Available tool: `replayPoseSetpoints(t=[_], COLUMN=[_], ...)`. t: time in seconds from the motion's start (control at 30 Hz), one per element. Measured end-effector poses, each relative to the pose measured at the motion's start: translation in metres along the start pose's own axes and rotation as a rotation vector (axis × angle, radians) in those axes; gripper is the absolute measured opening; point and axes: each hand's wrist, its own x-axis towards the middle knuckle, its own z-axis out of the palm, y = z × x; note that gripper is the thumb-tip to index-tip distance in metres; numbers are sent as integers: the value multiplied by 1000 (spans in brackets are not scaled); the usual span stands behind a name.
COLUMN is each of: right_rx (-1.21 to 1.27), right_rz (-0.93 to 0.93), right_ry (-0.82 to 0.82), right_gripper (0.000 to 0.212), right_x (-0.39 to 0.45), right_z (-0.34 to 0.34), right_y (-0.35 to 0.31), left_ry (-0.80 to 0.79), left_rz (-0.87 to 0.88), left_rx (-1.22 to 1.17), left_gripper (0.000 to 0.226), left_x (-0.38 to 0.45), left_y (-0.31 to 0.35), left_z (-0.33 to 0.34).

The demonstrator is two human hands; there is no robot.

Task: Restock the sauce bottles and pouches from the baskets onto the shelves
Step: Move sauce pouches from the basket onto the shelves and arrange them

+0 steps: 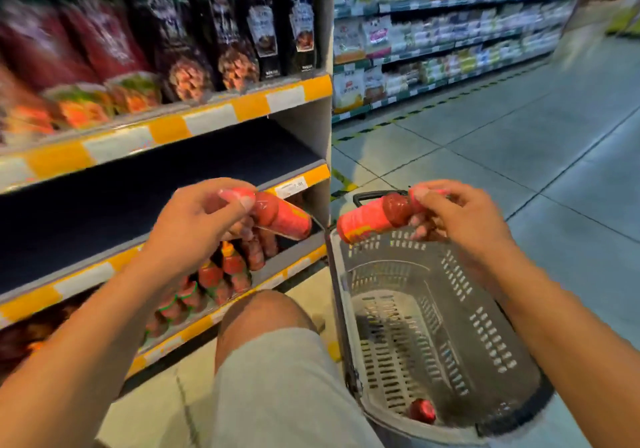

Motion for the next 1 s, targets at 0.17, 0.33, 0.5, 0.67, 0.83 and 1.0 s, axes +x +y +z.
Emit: replayPoseSetpoints(t=[0.17,0.33,0.5,0.67,0.83,1.0], right_rx=[96,73,19,-20,-101,-211], right_rz=[10,14,12,37,75,87], right_ry=[-127,-326,-509,-650,-782,-877], right_gripper=[12,26,32,36,39,35], right_x=[-3,-5,-14,-29,-50,-78], right_z=[73,155,244,327,410,487], right_y=[-37,-55,-61,-55,-43,-21], left_ry=[61,117,247,257,304,276], left_rz=[-12,-80,-135,-225,-323,-406], left_rx=[-11,123,325,591,740,828], left_gripper=[30,30,9,13,13,11], left_x=[-44,-82,-120,-152,-184,-210], left_y=[16,12,-5,-27,-55,-95], left_z=[-93,-167,-224,-281,-334,-378])
